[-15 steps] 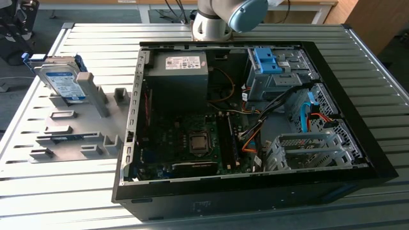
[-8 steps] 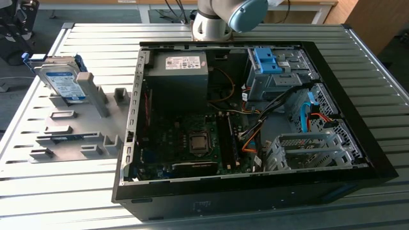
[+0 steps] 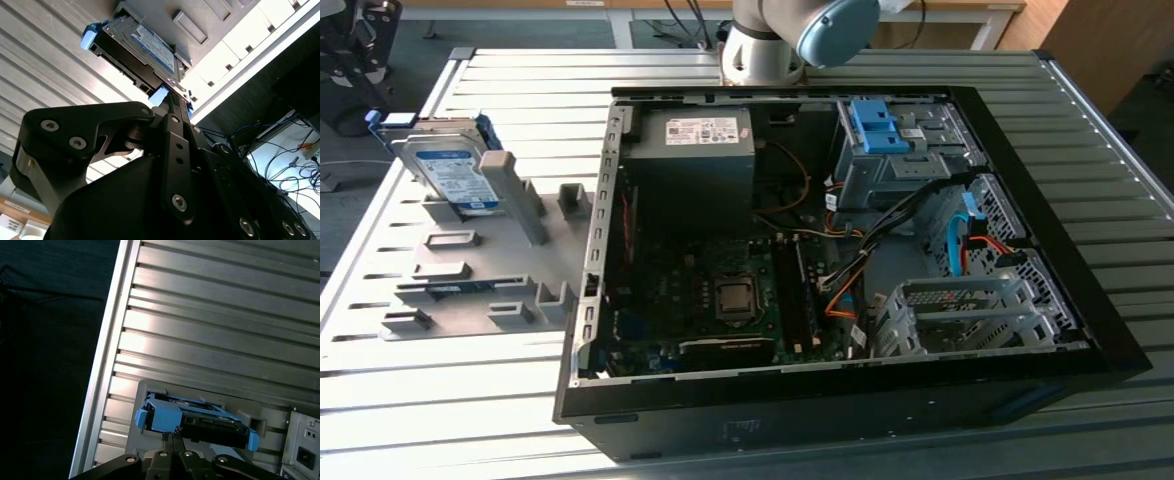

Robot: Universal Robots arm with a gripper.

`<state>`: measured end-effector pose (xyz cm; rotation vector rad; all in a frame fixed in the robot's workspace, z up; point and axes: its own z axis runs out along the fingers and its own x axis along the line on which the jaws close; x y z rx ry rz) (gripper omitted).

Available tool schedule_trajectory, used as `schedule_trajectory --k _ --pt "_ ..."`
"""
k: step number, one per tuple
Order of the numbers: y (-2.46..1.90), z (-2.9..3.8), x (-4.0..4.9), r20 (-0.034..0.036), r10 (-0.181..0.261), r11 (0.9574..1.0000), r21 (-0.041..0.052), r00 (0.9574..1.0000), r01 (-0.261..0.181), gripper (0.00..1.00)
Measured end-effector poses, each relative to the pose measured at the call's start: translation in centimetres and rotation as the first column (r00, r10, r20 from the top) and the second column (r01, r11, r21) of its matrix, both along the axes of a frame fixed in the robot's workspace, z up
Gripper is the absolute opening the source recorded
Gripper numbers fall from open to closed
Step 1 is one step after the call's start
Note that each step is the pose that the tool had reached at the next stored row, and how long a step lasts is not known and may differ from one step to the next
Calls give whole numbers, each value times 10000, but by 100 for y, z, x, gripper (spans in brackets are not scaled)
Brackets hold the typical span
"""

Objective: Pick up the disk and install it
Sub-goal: 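Pick up the disk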

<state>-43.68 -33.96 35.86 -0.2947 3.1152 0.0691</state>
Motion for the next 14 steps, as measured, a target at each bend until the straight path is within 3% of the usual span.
schedule_trajectory --k 4,7,11,14 --pt "0 0 0 0 220 9998 0 9998 -220 11" --pt "0 -3 0 0 719 9974 0 9974 -719 11" --pt "0 -6 0 0 1381 9904 -1 9904 -1381 11" --pt "0 -9 0 0 1844 9829 -1 9829 -1844 11"
